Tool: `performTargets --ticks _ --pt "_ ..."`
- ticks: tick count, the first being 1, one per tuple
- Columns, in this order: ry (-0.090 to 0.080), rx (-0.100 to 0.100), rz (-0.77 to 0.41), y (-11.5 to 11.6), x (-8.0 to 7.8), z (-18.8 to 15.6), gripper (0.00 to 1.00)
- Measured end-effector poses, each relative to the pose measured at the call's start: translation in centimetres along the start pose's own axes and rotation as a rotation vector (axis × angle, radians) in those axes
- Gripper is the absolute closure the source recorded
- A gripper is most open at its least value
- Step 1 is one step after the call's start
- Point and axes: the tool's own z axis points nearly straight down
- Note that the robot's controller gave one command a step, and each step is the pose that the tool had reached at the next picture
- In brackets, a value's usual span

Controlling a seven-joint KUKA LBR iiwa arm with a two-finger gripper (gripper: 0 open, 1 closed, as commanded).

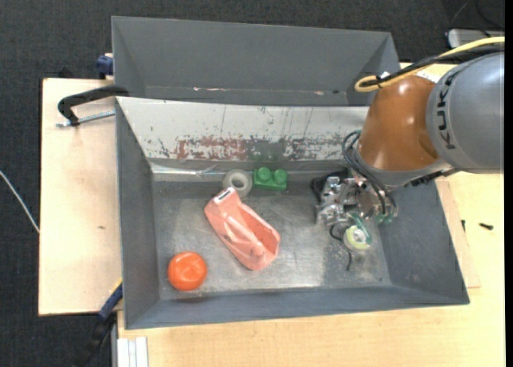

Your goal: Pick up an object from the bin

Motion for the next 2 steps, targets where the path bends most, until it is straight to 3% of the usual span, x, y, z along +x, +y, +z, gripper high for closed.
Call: performTargets --ticks 1,2 --pt "0.000 0.000 0.000 0.0 0.0 0.0 1.00" --pt "0.007 -0.001 0.000 -0.5 -0.1 -3.6 1.00"
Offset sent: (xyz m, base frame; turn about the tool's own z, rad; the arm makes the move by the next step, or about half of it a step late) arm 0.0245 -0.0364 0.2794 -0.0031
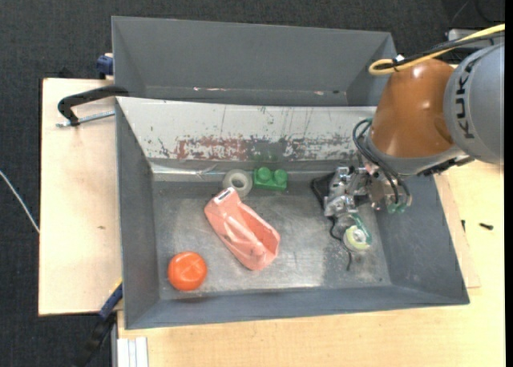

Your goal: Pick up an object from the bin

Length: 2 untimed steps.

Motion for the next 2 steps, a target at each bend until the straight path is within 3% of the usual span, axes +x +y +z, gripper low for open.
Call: performTargets --ticks 1,2 --pt "-0.003 0.001 -0.252 -2.42 5.28 1.76 0.00" --pt "-0.006 0.002 -0.252 -2.38 5.17 1.66 0.00"
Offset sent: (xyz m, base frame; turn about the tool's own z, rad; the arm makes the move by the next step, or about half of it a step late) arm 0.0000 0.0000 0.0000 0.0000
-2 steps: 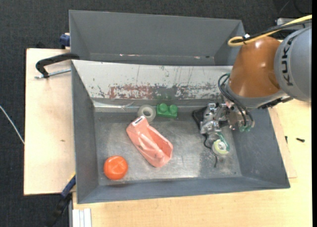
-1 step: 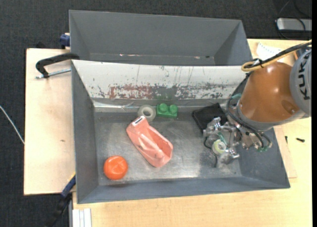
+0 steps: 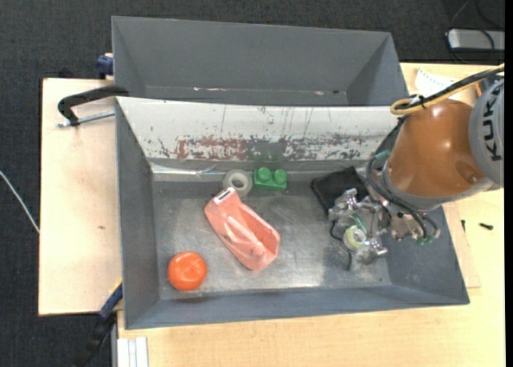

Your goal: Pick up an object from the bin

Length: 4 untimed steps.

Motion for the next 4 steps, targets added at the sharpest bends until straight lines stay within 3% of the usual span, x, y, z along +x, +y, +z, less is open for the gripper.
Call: performTargets --ticks 1,2,3,4 --pt "-0.001 0.000 -0.145 -0.3 0.4 0.7 0.00" --pt "0.002 -0.001 -0.367 -1.1 1.8 1.7 0.00" --pt "-0.004 0.001 0.002 -5.1 2.0 2.2 1.00" --pt "-0.004 0.001 0.002 -5.1 2.0 2.2 1.00"
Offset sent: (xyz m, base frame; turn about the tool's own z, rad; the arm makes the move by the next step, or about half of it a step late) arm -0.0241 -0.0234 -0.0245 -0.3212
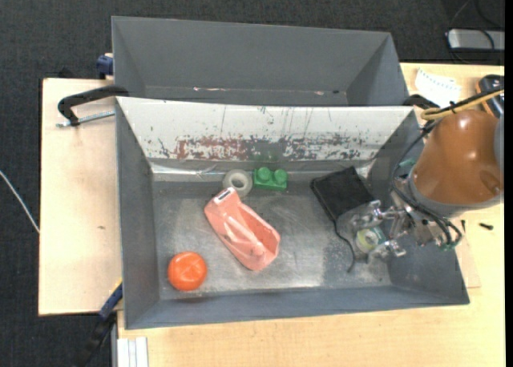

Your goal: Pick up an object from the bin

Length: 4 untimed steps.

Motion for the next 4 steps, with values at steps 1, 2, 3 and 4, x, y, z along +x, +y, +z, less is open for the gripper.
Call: performTargets --ticks 1,2,3,4 --pt "0.009 -0.004 0.003 0.4 0.4 -4.0 1.00" --pt "-0.006 0.005 0.010 0.9 -0.3 -5.9 1.00" --pt "0.012 -0.006 0.000 1.1 0.9 -8.5 1.00" --pt "-0.005 0.005 0.011 1.3 -0.2 -6.4 1.00"
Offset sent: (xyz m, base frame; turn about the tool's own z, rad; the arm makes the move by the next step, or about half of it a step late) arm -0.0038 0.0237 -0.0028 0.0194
